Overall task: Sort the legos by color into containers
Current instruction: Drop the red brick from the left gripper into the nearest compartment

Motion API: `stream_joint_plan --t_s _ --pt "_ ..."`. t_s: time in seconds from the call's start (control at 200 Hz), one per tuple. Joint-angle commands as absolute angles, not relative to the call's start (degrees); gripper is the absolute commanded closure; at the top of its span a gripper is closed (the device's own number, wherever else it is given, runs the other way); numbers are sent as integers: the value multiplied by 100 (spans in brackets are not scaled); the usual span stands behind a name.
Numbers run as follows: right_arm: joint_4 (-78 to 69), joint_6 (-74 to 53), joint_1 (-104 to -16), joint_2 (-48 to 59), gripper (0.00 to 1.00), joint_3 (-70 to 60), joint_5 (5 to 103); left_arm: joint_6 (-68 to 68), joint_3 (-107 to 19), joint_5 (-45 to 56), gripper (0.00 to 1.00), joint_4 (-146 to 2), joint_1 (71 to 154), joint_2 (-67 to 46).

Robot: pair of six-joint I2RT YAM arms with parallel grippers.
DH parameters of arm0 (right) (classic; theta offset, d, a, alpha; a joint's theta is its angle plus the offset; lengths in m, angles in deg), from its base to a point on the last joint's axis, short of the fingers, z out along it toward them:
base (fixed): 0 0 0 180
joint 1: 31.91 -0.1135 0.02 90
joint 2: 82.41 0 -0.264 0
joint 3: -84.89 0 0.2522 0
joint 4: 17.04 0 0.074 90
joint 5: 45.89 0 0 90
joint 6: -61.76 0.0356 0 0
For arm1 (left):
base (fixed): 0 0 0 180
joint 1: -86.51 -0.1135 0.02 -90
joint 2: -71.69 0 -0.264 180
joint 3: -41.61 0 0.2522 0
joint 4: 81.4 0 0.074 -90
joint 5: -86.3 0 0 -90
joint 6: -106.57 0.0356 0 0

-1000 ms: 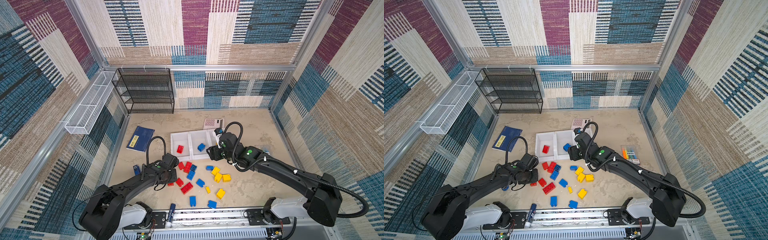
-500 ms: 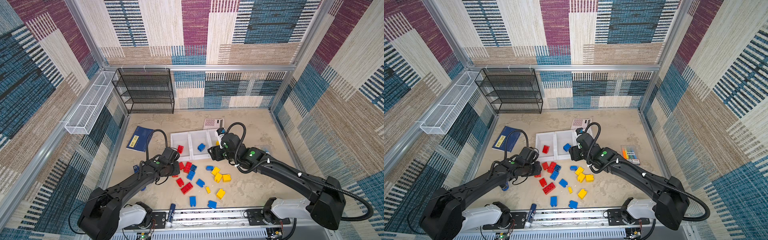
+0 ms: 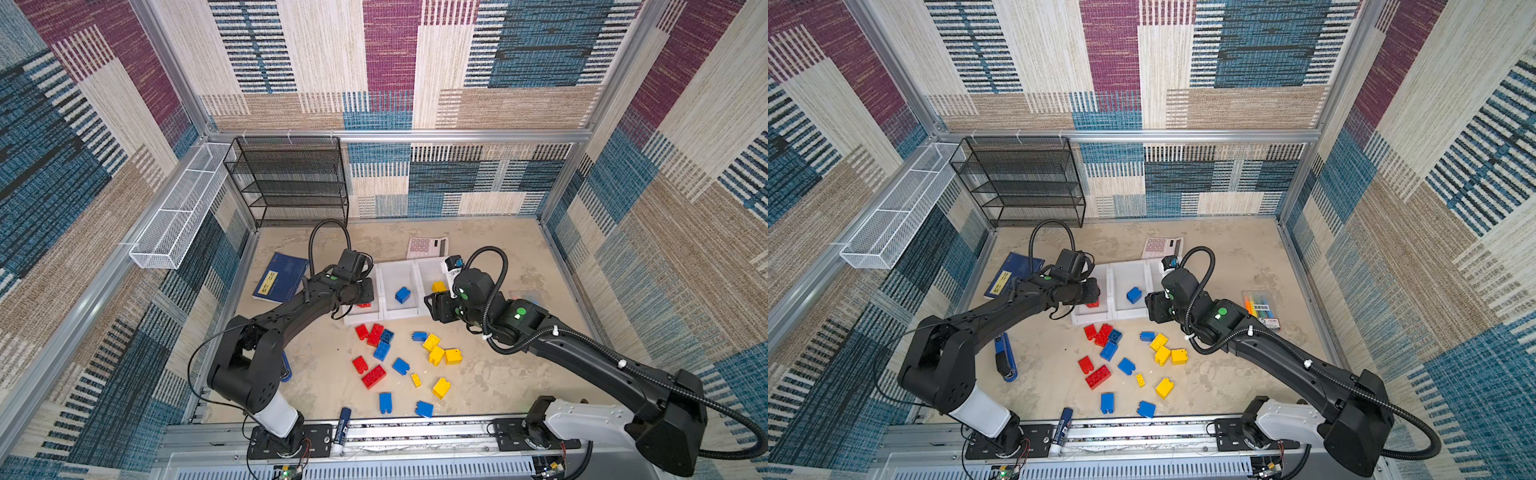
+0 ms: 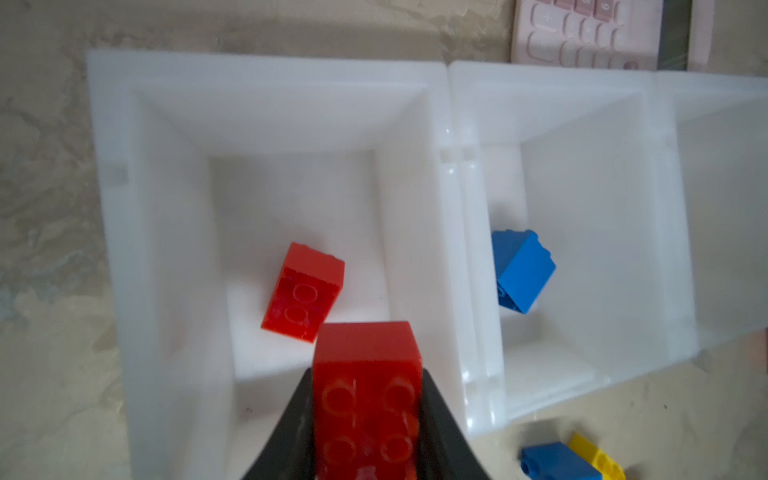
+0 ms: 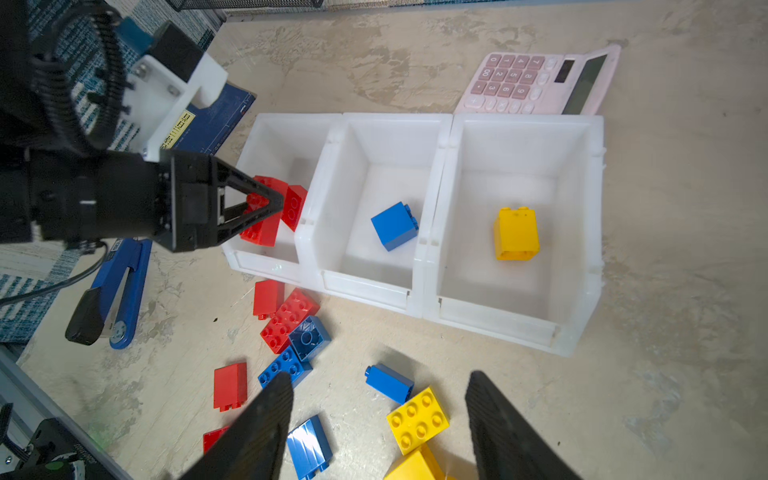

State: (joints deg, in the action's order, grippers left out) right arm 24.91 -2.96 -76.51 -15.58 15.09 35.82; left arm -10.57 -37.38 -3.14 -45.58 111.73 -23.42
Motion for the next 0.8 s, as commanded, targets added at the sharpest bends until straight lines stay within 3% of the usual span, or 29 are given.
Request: stream_joint_plan --t_s 0.0,0.426,0.796 --pt "2616 -64 -7660 -1780 32 1611 3371 -773 -4018 -107 74 -4588 11138 -2614" --pt "2618 190 -7668 -1984 32 1778 3359 -907 -3797 -35 54 -4670 11078 -2626" --pt "2623 227 -7673 -1888 32 1932 3490 -1258 -2962 -128 53 -4783 11057 -1588"
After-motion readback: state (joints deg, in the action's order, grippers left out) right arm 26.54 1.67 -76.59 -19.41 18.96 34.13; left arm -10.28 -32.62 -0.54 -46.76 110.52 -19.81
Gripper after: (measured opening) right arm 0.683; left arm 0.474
